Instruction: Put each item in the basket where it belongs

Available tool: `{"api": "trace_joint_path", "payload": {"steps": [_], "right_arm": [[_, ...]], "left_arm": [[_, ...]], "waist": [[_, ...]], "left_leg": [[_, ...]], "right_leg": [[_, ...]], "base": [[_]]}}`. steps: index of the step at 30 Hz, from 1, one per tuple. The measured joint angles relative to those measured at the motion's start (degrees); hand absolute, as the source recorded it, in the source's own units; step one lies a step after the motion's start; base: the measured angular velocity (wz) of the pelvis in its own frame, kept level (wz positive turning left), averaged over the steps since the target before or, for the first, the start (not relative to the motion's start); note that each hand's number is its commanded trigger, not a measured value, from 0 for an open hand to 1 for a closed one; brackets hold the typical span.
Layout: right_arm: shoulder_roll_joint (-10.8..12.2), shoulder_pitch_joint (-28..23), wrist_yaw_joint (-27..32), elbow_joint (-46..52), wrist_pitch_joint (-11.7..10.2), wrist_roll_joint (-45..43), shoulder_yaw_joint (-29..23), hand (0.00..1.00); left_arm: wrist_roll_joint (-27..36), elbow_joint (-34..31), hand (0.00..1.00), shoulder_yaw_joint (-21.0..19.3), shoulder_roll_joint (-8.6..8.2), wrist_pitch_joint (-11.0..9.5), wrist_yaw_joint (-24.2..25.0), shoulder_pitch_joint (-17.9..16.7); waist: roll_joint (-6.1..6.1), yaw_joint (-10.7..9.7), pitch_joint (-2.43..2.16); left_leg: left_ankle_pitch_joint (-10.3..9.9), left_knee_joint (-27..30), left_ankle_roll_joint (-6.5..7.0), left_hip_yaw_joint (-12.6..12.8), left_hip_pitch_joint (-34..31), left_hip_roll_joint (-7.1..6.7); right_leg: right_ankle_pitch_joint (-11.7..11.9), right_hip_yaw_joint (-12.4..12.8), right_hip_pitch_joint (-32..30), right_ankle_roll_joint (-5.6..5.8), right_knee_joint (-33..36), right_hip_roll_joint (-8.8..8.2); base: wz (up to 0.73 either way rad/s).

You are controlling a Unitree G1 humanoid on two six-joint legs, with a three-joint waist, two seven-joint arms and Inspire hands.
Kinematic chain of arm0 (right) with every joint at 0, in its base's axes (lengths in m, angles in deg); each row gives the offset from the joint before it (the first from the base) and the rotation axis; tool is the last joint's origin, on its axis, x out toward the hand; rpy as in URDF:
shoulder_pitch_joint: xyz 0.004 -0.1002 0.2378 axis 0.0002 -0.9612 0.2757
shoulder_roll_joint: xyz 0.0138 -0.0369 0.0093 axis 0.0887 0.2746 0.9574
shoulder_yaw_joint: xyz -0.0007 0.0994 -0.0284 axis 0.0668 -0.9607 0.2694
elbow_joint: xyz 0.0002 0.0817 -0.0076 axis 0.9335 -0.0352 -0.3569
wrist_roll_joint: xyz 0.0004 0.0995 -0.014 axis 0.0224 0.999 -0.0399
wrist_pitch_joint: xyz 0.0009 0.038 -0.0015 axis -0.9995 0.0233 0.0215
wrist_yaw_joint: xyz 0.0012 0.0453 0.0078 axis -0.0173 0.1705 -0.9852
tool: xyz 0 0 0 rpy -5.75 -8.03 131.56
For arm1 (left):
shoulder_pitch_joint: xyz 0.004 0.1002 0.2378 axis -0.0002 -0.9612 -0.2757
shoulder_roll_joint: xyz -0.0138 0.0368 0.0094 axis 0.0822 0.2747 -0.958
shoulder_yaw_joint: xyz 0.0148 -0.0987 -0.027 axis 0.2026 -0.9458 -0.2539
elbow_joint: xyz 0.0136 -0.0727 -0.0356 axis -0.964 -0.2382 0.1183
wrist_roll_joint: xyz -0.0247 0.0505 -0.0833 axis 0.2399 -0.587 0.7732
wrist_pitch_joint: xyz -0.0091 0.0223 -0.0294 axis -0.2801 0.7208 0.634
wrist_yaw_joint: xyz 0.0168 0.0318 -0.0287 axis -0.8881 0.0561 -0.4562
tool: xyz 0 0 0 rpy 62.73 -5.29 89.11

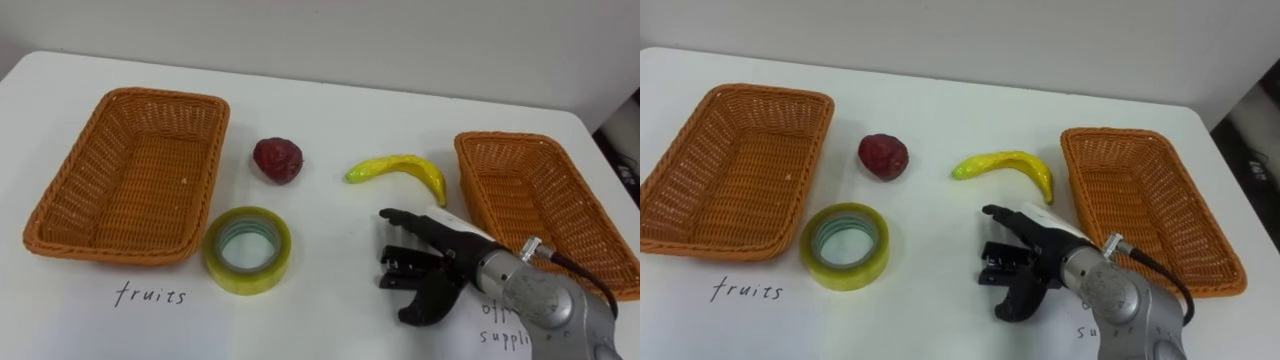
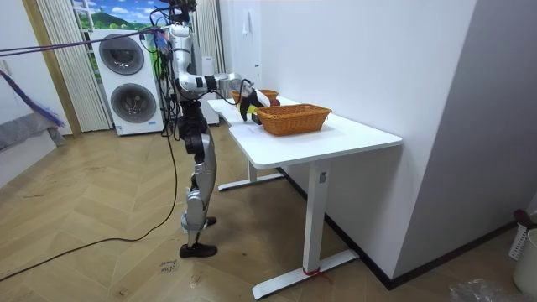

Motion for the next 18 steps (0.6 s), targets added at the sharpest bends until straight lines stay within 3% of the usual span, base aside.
{"api": "trace_joint_path", "payload": {"steps": [18], "right_arm": [[0.05, 0.02, -0.02, -0.15, 0.01, -0.23, 0.01, 0.0]], "left_arm": [[-0.02, -0.75, 0.0, -0.05, 0.0, 0.62, -0.12, -0.18]], "waist": [[0.07, -0.06, 0.02]], "left_leg": [[0.0, -0.24, 0.0, 0.06, 0.13, 0.02]], "right_leg": [[0.01, 0.13, 0.03, -0.01, 0.01, 0.05]], "base": [[0.0]]}}
